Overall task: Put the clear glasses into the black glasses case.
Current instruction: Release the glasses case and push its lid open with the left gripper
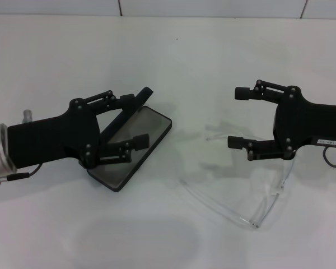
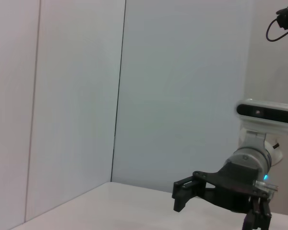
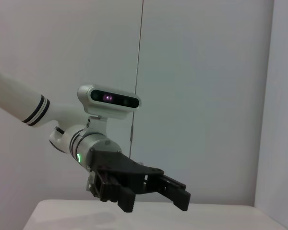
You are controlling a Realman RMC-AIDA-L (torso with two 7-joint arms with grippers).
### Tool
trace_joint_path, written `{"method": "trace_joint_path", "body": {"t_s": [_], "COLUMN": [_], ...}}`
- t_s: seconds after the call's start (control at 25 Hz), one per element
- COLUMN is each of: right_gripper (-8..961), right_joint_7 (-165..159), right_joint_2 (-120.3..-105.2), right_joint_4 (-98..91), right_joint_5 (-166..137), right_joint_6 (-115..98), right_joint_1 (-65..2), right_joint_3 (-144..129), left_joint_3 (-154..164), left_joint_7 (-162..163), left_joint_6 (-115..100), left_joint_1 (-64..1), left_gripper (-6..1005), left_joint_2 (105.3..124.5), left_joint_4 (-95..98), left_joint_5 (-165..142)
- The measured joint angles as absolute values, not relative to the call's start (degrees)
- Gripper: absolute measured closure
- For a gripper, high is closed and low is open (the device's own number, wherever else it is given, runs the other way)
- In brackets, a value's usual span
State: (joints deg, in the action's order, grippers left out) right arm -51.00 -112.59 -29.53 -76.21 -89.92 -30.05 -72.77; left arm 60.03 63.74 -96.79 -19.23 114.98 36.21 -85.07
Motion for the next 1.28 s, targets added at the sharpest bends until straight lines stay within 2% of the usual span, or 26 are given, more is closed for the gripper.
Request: {"method": "trace_joint_path", "body": {"t_s": [0.44, 0.64, 0.76, 0.8, 0.96, 1.28], "right_gripper": [71, 72, 73, 73, 73, 74], "right_joint_7": [-51.0, -51.3, -51.4, -51.4, -51.4, -51.4], "right_joint_2": [-112.98, -112.92, -113.06, -113.13, -113.3, -113.72], "right_joint_4": [-29.5, -29.8, -30.3, -30.4, -30.4, -31.3], "right_joint_5": [-76.2, -76.1, -76.0, -76.0, -76.1, -76.2], "right_joint_6": [-89.4, -89.7, -89.7, -89.7, -89.7, -89.2], "right_joint_1": [-30.1, -30.0, -30.0, -30.1, -30.3, -30.5], "right_joint_3": [-72.5, -72.4, -72.4, -72.4, -72.4, -72.4], "left_joint_3": [60.0, 60.0, 59.9, 59.9, 59.5, 59.3], "left_joint_7": [65.2, 82.7, 88.3, 96.9, 100.4, 103.5], "left_joint_6": [-96.5, -92.6, -89.8, -84.4, -82.0, -80.8], "left_joint_1": [-19.7, -20.6, -20.9, -21.6, -22.8, -24.3], "left_gripper": [157, 158, 158, 157, 169, 218], "left_joint_2": [114.47, 112.85, 112.83, 114.04, 115.79, 117.5], "left_joint_4": [37.5, 47.1, 49.8, 53.9, 55.2, 55.7], "left_joint_5": [-85.5, -89.6, -92.4, -100.2, -107.6, -115.2]}}
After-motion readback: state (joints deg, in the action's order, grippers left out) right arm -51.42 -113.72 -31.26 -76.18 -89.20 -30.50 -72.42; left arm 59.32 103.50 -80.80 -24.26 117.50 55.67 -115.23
